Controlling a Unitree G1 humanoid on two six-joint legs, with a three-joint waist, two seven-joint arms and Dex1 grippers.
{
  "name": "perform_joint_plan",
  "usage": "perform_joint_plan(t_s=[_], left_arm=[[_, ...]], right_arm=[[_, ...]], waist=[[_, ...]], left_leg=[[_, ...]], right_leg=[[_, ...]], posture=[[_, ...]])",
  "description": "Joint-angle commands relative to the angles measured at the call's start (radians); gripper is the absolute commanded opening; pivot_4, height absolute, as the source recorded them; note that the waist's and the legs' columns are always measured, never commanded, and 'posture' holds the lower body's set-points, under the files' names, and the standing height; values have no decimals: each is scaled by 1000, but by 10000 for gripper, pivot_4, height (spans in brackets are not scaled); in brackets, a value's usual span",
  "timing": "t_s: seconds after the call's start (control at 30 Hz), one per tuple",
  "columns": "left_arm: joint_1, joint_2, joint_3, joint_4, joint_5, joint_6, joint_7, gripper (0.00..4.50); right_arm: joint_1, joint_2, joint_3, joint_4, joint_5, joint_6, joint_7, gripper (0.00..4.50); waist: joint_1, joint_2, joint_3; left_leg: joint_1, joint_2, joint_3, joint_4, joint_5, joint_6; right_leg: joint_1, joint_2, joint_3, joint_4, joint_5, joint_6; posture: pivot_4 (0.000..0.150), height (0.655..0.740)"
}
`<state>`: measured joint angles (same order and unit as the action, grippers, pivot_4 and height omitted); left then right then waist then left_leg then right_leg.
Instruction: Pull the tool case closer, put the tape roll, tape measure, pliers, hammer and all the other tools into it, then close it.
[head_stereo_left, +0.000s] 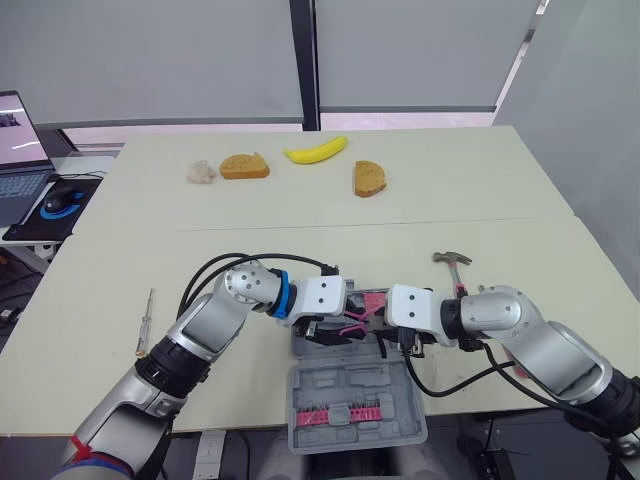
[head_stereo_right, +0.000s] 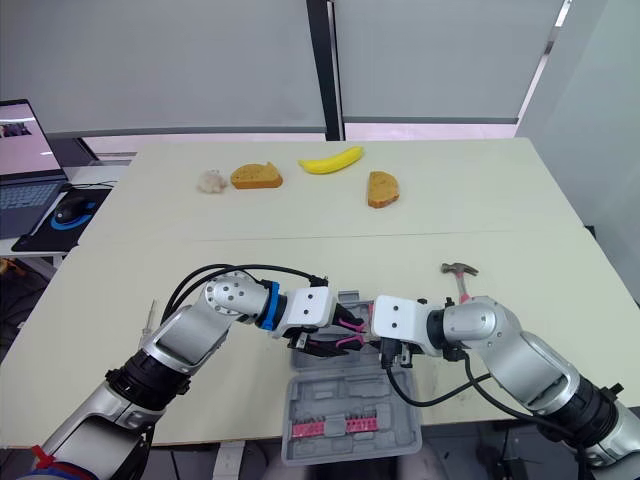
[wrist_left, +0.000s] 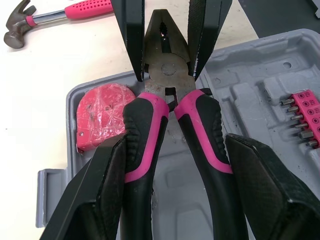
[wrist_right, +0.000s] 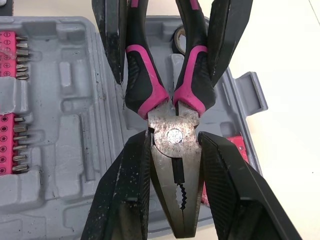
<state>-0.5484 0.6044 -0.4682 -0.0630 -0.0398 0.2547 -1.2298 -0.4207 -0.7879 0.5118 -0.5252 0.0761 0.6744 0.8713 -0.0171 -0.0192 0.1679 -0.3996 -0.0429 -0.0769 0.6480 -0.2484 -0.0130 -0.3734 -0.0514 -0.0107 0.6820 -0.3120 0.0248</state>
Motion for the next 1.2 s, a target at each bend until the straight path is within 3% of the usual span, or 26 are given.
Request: perform_joint_plan(t_s=[0.03, 0.57, 0.77, 0.93, 1.2], left_arm=[[-6, -12, 27, -21, -18, -1, 5, 27078], [-2, -9, 36, -29, -27, 22, 4, 27077], [-5, 35, 76, -33, -57, 10, -29, 44944], [12, 84, 127, -39, -86, 2, -50, 45000], [155, 300, 297, -50, -182, -104, -172, 45000]], right_arm=[[3, 4, -12, -17, -22, -33, 7, 12212], [44, 15, -49, -15, -37, -94, 11, 12213], [48, 9, -71, -15, -32, -125, 26, 12212], [47, 10, -79, -19, -33, -128, 35, 12212], [-25, -72, -94, -62, -30, -68, 135, 12212]], waist=[[0, 0, 0], [0, 0, 0], [-1, 0, 0], [-1, 0, 0], [-13, 1, 0]], left_leg=[[0, 0, 0, 0, 0, 0], [0, 0, 0, 0, 0, 0], [0, 0, 0, 0, 0, 0], [0, 0, 0, 0, 0, 0], [1, 1, 0, -1, 0, 0]], right_leg=[[0, 0, 0, 0, 0, 0], [0, 0, 0, 0, 0, 0], [0, 0, 0, 0, 0, 0], [0, 0, 0, 0, 0, 0], [-1, 0, 0, 0, 0, 0]], posture=[[1500, 7400], [1500, 7400], [1500, 7400], [1500, 7400], [1500, 7400]])
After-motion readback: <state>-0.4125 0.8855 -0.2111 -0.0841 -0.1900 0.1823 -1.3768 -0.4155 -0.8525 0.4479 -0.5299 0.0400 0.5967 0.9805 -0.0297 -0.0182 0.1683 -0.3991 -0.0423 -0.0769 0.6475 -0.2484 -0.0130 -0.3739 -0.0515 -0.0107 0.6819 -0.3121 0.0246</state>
